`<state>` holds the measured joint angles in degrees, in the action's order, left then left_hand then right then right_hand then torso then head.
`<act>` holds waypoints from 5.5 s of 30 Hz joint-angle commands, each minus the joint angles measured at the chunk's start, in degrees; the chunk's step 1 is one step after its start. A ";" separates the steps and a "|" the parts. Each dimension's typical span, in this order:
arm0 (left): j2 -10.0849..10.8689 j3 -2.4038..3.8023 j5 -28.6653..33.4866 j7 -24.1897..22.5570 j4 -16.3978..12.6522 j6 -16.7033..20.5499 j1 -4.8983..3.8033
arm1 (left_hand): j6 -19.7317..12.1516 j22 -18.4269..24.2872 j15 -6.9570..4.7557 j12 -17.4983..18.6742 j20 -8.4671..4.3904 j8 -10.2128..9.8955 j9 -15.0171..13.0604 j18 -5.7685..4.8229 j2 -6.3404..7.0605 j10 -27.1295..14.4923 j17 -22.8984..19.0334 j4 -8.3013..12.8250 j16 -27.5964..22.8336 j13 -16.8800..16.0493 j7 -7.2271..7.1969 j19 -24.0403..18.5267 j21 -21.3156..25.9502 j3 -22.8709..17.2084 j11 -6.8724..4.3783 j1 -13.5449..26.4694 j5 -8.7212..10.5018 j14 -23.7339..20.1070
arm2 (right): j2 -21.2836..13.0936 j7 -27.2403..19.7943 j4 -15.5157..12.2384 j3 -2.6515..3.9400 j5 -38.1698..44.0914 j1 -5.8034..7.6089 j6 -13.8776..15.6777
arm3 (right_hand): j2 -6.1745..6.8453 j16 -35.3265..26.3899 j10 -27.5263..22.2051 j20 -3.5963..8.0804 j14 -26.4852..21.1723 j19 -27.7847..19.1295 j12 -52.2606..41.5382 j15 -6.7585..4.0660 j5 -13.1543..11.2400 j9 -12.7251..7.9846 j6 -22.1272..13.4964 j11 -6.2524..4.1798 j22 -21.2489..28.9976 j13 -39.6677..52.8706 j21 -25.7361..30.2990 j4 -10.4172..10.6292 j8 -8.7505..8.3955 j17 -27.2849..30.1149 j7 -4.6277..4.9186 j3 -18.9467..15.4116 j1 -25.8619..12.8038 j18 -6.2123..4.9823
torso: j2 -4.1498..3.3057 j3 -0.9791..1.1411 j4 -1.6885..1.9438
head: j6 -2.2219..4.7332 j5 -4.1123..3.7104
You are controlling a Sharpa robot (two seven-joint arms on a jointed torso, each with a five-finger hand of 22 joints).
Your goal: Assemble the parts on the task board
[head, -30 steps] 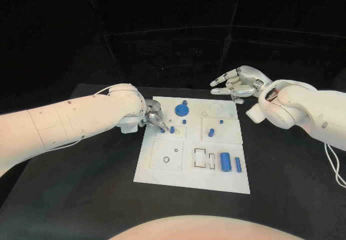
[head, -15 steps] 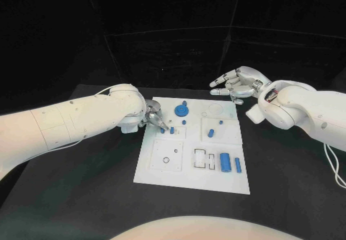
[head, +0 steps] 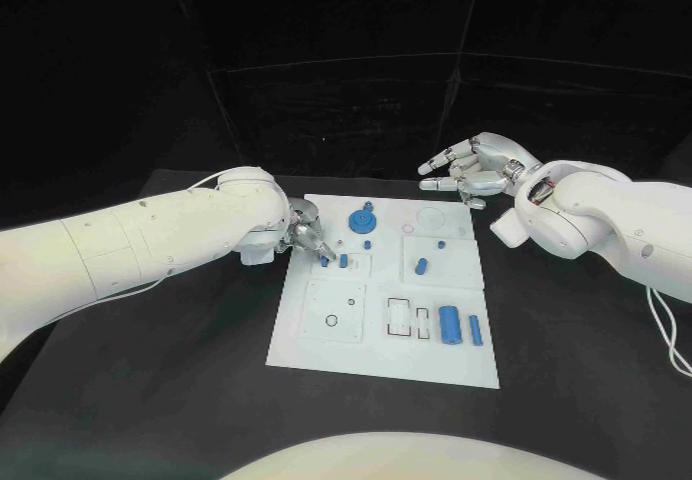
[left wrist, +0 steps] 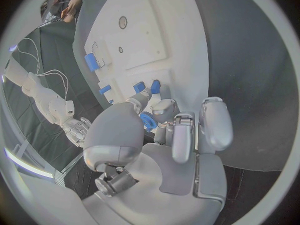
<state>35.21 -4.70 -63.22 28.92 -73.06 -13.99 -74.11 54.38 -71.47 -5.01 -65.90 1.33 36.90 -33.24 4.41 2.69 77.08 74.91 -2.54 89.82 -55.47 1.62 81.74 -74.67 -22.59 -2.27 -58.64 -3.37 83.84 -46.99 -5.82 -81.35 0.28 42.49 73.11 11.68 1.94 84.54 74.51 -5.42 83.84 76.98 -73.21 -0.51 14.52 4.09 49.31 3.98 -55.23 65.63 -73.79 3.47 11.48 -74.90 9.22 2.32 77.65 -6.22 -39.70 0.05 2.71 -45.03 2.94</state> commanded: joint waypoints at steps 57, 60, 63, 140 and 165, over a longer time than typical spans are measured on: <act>-6.09 -2.73 -16.50 -29.48 4.66 19.70 0.64 | -1.63 22.77 5.37 43.28 4.74 -22.86 24.36 4.43 3.19 -23.62 -10.90 4.54 -13.25 47.77 7.11 -5.03 23.77 7.93 7.65 -18.92 0.45 0.41 | 0.49 -0.34 0.38 0.04 0.00 0.12 -0.30 | -0.42 -0.28 -0.41 0.15 3.49 -0.38 0.36 -0.11 0.26 -0.10 -0.40 -0.02 0.12 -0.14 0.24 -0.03 0.47 -2.33 -0.10 -0.20 0.06 -0.12 | -0.10 0.01 -0.05 | 0.96 -1.94; -6.45 -2.75 -17.16 -28.68 4.73 19.40 0.67 | -1.05 21.64 5.22 43.69 4.56 -23.32 24.82 4.21 3.23 -22.82 -11.43 4.49 -13.36 48.45 7.01 -4.21 22.63 8.09 7.52 -18.72 0.45 0.67 | 0.55 -0.35 0.40 0.04 0.00 0.12 -0.30 | -0.42 -0.28 -0.41 0.15 3.49 -0.38 0.36 -0.11 0.26 -0.10 -0.40 -0.02 0.12 -0.14 0.24 -0.03 0.47 -2.33 -0.10 -0.20 0.06 -0.12 | -0.08 0.01 0.01 | 0.92 -2.01; -6.73 -2.77 -17.72 -27.66 4.81 19.34 0.68 | -0.71 20.86 5.12 43.99 4.46 -23.64 25.13 4.06 3.20 -22.36 -12.00 4.45 -13.56 48.89 6.96 -3.66 21.85 8.16 7.45 -18.62 0.44 0.76 | 0.58 -0.33 0.38 0.04 0.00 0.12 -0.30 | -0.42 -0.28 -0.41 0.15 3.49 -0.38 0.36 -0.11 0.26 -0.10 -0.40 -0.02 0.12 -0.14 0.24 -0.03 0.47 -2.33 -0.10 -0.20 0.06 -0.12 | -0.08 0.03 0.04 | 0.92 -2.06; -8.51 -2.45 -15.23 -30.27 7.18 23.77 1.90 | 7.35 14.44 3.77 50.97 3.09 -26.52 27.71 2.90 1.04 -11.72 -15.21 8.22 -13.20 51.63 5.86 -1.16 16.60 -3.66 5.94 -20.09 0.46 1.16 | 1.32 -0.42 0.67 0.05 0.01 0.12 -0.72 | -0.61 -0.27 -0.29 0.16 3.51 -0.33 0.23 -0.12 0.40 -0.11 -0.43 -0.04 0.06 -0.02 0.23 -0.12 0.62 -2.38 -0.11 -0.19 0.19 -0.11 | 0.11 -0.02 0.26 | 0.83 -2.99; 1.71 -0.26 -11.94 -28.48 0.66 19.75 1.93 | 7.75 14.05 3.79 51.86 3.12 -26.90 27.86 2.84 1.74 -11.17 -15.64 8.29 -13.19 51.62 5.80 -1.13 16.37 -4.24 5.94 -18.73 0.46 1.08 | 1.09 -0.42 1.23 0.04 0.01 0.10 -0.99 | -0.61 -0.27 -0.29 0.16 3.51 -0.33 0.23 -0.12 0.40 -0.11 -0.43 -0.04 0.06 -0.02 0.23 -0.12 0.62 -2.38 -0.11 -0.19 0.19 -0.11 | 0.01 -0.12 0.35 | 1.41 -1.90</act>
<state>36.87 -4.99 -75.88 -0.17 -72.48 7.72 -72.14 61.85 -57.33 -0.81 -14.40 4.42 10.26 -5.44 7.96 4.40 65.62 59.32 5.68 76.28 -3.77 7.47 80.29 -58.03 -26.58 3.67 -77.97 -3.14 84.15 -45.94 -5.81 -80.16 0.29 42.50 73.10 11.21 1.71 84.54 74.51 -5.42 83.83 76.98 -73.21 -0.51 14.78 4.06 49.31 3.99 -55.19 65.57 -73.82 3.48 11.76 -74.90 9.21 2.33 77.88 -6.22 -39.58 -0.07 3.24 -43.53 0.93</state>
